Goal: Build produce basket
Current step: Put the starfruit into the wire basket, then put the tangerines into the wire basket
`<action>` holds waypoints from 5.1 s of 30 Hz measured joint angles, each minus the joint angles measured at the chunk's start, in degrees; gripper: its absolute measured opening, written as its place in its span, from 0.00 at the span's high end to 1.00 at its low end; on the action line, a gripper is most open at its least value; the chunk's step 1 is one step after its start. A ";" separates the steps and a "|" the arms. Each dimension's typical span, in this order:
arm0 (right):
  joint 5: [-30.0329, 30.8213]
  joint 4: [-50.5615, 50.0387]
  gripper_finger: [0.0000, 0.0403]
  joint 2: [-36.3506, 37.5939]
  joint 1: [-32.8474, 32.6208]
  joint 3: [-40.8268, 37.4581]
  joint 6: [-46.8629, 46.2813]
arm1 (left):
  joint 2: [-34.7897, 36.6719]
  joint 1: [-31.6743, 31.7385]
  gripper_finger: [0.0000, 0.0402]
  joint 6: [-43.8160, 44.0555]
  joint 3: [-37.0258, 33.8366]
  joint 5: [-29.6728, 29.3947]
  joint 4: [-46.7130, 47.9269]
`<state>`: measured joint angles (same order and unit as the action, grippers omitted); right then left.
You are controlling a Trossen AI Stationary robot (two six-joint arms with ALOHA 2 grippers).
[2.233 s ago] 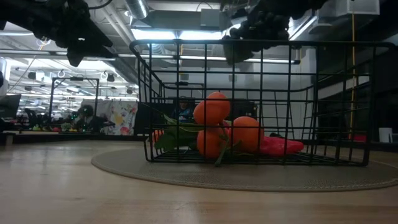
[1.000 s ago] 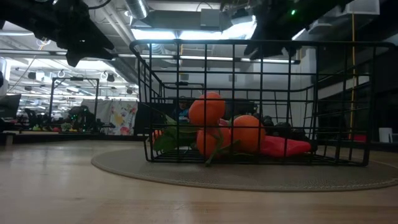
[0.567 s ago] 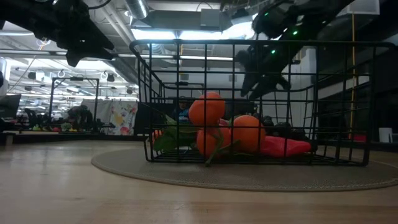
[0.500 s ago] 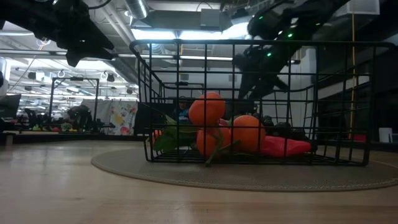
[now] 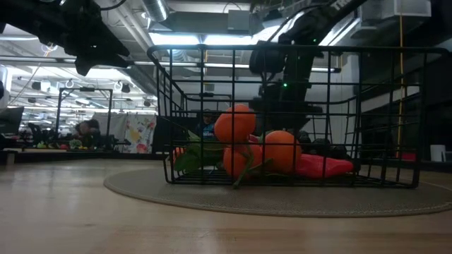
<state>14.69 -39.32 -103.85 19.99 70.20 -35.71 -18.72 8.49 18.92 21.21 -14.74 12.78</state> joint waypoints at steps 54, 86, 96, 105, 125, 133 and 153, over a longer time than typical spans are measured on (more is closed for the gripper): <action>-7.89 17.12 0.70 23.84 -26.39 0.41 31.72 | 0.00 0.00 0.57 0.02 0.00 0.00 0.07; 26.04 -13.36 0.64 42.09 -42.80 -8.42 6.05 | -0.06 0.00 0.57 0.49 0.00 0.02 1.94; 31.33 -7.23 0.64 48.67 -49.51 -23.39 -3.68 | -3.88 0.00 0.57 3.31 -0.07 4.03 -9.76; 31.38 -0.20 0.64 48.65 -49.48 -24.88 2.92 | -24.29 1.27 0.57 7.72 2.37 2.21 -24.39; 28.59 0.97 0.64 48.49 -49.48 -24.88 6.05 | -61.41 10.24 0.57 -20.38 27.02 8.24 4.13; 28.61 0.97 0.64 48.49 -49.48 -24.88 5.93 | -69.02 10.50 0.57 -19.44 27.04 7.96 -3.18; 28.71 1.26 0.64 48.49 -49.47 -24.88 6.06 | -71.42 10.11 0.57 -17.70 26.97 2.89 -3.24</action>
<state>43.41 -38.05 -55.35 -29.48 45.32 -29.65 -90.14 18.60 1.21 48.18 -11.85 9.53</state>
